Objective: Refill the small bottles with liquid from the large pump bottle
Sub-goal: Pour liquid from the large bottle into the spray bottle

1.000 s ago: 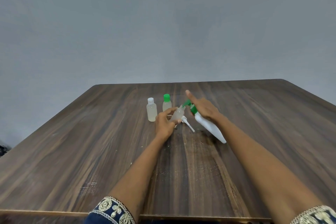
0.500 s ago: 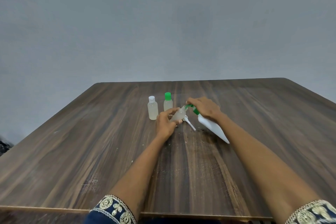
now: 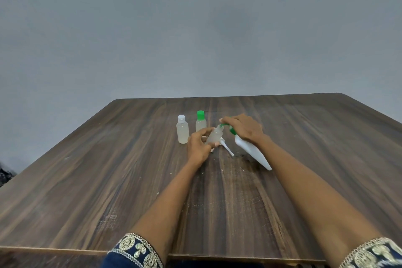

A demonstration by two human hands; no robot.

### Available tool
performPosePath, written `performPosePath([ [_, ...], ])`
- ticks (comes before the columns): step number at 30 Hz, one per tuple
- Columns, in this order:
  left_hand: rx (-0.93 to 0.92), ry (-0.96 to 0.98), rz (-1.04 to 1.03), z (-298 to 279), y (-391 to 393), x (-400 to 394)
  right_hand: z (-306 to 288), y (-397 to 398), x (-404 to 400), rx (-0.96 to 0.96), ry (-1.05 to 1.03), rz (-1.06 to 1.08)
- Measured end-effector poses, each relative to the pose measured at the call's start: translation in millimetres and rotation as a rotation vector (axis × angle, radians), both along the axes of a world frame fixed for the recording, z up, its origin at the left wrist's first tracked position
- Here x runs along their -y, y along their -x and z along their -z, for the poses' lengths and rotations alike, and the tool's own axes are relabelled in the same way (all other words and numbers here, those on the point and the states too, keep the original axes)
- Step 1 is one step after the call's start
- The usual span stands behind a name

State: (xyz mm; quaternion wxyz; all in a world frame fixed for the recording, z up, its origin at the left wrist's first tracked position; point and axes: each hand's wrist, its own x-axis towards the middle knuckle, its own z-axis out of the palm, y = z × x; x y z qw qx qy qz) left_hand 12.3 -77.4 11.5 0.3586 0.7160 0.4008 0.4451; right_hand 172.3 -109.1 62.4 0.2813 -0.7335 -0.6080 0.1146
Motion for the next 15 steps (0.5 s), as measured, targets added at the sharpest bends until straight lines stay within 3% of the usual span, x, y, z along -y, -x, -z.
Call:
performPosePath([
  [11,-0.014,0.013,0.001,-1.9,-1.2,0.7,5.8,-3.1,-4.2,0.113,-0.045,-0.023],
  [15,0.006,0.021,-0.005,-1.9,-0.7,0.4,3.1,0.2,-0.7,0.067,-0.049,0.05],
])
